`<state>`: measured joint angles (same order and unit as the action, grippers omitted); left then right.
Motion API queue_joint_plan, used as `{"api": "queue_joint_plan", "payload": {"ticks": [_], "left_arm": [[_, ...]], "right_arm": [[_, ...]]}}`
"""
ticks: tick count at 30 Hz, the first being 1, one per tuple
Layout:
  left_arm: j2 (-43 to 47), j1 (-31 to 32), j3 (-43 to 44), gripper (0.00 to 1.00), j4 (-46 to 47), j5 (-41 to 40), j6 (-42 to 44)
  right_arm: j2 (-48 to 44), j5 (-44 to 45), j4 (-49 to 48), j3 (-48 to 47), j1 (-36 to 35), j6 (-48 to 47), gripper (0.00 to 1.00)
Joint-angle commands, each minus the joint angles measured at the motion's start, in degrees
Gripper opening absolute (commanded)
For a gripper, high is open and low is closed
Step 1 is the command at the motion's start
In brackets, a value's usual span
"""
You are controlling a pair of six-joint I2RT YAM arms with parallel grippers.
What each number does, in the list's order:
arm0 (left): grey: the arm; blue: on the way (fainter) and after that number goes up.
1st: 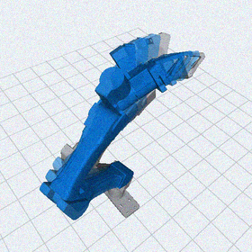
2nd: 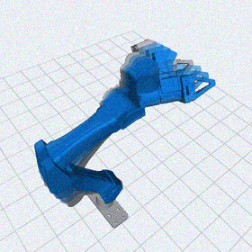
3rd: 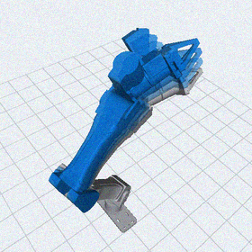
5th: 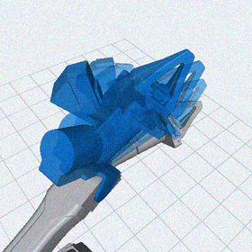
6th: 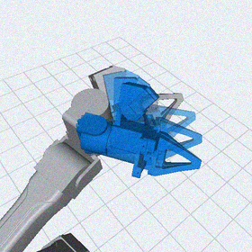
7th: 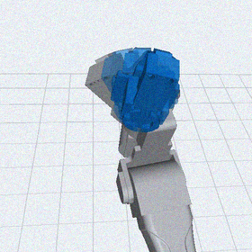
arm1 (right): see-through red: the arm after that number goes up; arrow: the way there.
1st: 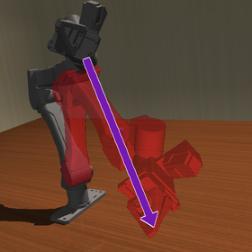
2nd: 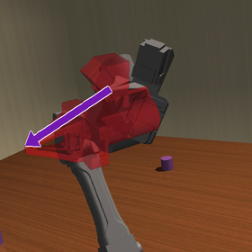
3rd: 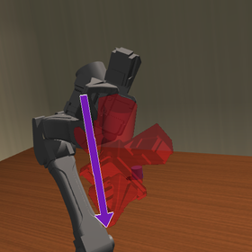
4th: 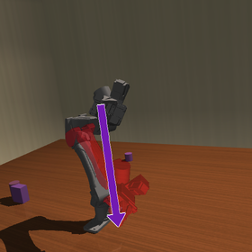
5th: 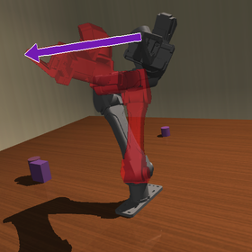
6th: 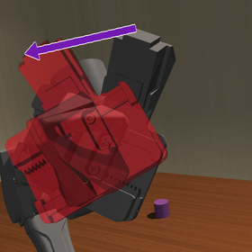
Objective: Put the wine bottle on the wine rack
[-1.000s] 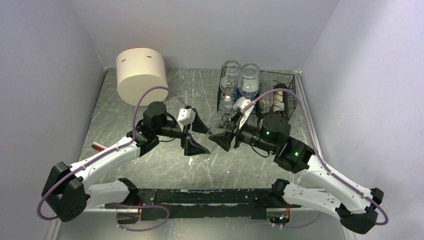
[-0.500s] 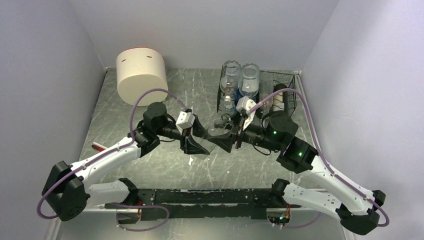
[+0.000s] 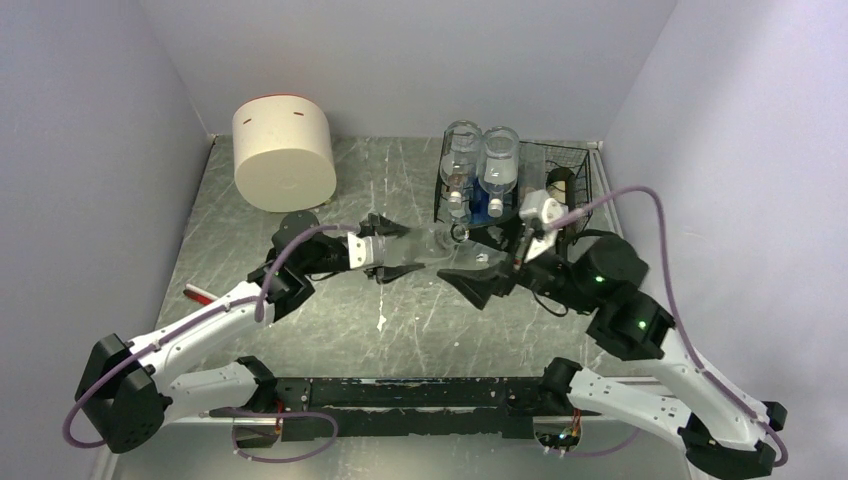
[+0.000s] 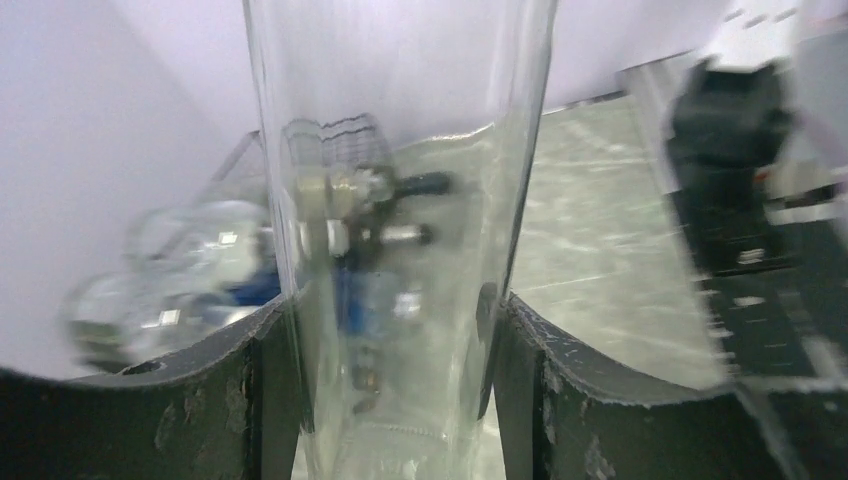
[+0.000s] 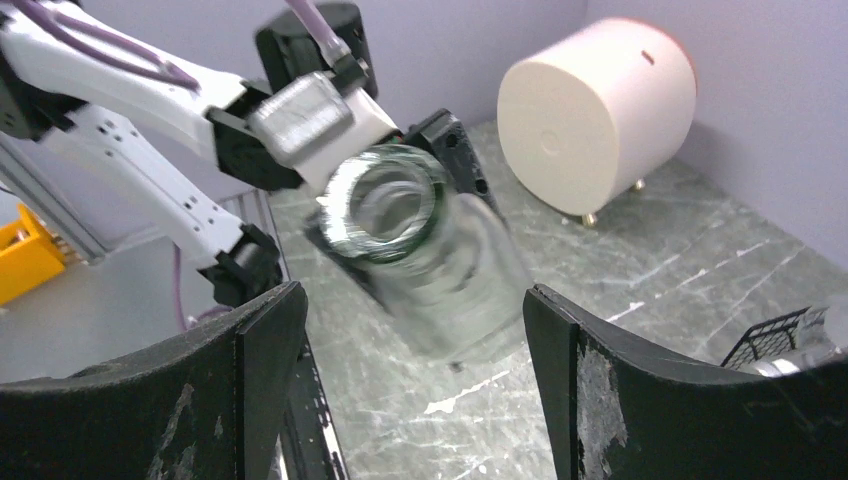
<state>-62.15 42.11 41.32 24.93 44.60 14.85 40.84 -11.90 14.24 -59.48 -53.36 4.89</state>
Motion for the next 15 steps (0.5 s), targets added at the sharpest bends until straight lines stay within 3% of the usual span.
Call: {"api": "queue_joint_plan", "payload": {"ticks": [1,9,15], "left_arm": [[-0.5,-0.8,3.0,0.07,6.0,-10.5,18.2],[-4.2,-0.7,9.2,0.07,5.1,-15.9,34.1],[-6.4,-0.5,12.4,0.07,0.8,-13.6,45.3]], "right_arm": [[-3.8,0.3,5.0,-4.1,-0.3,0.1,0.84],[-9.1,10.2,9.5,-6.3,-0.3,2.1,0.84],[-7.1,21.0,13.4,-9.7,-0.3,3.6,0.83]]}}
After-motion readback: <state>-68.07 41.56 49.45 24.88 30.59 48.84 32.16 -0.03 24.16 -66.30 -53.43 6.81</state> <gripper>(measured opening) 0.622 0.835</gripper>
